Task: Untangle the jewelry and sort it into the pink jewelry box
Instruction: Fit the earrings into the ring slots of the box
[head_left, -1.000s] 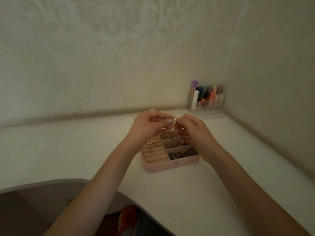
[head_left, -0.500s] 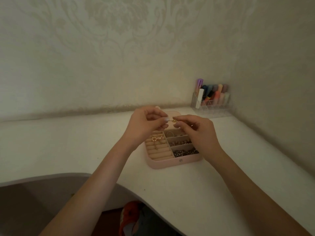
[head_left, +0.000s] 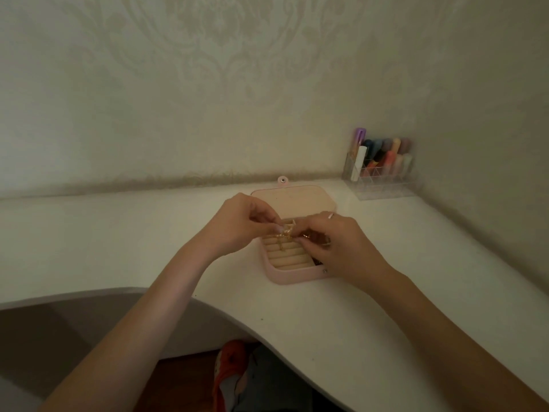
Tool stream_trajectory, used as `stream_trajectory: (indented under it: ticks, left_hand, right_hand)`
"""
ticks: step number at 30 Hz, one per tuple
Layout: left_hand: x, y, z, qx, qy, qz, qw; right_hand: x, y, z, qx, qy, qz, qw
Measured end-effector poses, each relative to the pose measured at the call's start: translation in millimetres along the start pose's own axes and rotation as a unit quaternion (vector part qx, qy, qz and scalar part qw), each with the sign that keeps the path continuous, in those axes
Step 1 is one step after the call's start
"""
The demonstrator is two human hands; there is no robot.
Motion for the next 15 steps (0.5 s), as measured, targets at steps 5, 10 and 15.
stream_trajectory:
  ticks: [5,10,15]
  left_hand:
    - [-2,3,-8,-0.010,-0.067,-0.011,0.998]
    - [-6,3,-9,-0.011,-0.116,-0.036,0.993]
    - [-5,2,-8,-0.003,-0.134,-0.058,0.989]
  right_hand:
    - [-10,3,-2,0.002,-0.008,-0.028,1.000]
    - [-21,5,-6,-0.012,-0.020,-0.053,0.998]
    - [-22,4,-7,-0.004,-0.023,-0.055,0.998]
Point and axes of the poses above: each hand's wrist, its own y-axis away from the middle knuckle, its own x-axis out of the back of the hand, z = x × y, the point moved 9 cm from there along -y, towards the middle knuckle, and after that the axes turned 3 degrees about -x, right-handed, at the moved point
